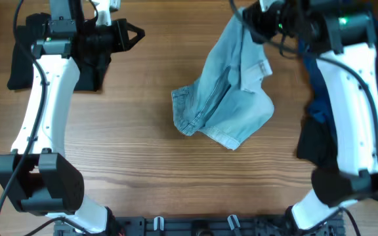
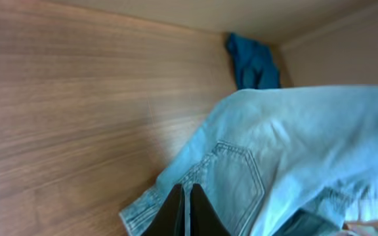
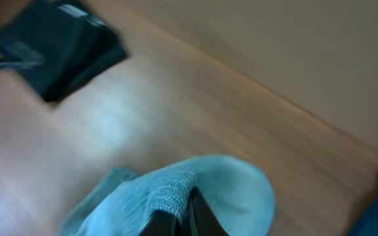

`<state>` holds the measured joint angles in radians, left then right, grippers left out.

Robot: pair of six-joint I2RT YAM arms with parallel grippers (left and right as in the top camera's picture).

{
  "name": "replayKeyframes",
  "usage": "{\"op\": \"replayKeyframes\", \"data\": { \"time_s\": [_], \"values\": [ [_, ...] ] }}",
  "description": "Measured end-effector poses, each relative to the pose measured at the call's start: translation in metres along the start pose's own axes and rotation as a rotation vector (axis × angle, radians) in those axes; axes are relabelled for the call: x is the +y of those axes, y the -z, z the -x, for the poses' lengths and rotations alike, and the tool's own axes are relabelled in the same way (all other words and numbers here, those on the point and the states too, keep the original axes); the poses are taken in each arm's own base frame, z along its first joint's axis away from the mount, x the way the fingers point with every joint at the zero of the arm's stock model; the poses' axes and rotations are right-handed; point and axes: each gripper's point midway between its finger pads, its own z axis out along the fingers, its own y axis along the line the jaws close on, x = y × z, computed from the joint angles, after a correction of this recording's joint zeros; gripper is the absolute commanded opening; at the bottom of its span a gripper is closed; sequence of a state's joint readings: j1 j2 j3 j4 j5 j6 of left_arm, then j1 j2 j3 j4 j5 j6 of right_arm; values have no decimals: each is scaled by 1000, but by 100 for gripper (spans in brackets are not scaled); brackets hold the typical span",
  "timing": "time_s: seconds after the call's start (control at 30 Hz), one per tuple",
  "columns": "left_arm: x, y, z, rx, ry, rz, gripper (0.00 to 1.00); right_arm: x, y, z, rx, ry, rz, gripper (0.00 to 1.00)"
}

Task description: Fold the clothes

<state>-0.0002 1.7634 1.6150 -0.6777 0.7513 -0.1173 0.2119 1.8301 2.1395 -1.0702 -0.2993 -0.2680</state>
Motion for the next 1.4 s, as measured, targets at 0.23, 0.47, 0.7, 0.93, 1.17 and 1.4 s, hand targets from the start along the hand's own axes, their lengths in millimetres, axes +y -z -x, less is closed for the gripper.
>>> {"op": "replayKeyframes", "data": {
  "time_s": [0.23,0.47,0.7,0.93,1.17,1.4],
  "values": [
    [-3,-14,-19,66,6,70,9,-89,-83,-17,-7,-213,-132,49],
    [-14,-35,-61,215,32,109,11,-139,-104,-62,51,-463,-155,62],
    [13,-68,-119,407,140,154,29,-139,-98,-68,57,-523,-86,65],
    [49,-91,-163,519,278,209,38,-119,-102,-70,88,-524,-31,68],
    [72,-112,-176,542,308,229,47,-112,-102,-72,101,-532,-3,69],
    [89,-138,-180,519,306,239,53,-111,-102,-72,105,-534,2,69]
  ]
}}
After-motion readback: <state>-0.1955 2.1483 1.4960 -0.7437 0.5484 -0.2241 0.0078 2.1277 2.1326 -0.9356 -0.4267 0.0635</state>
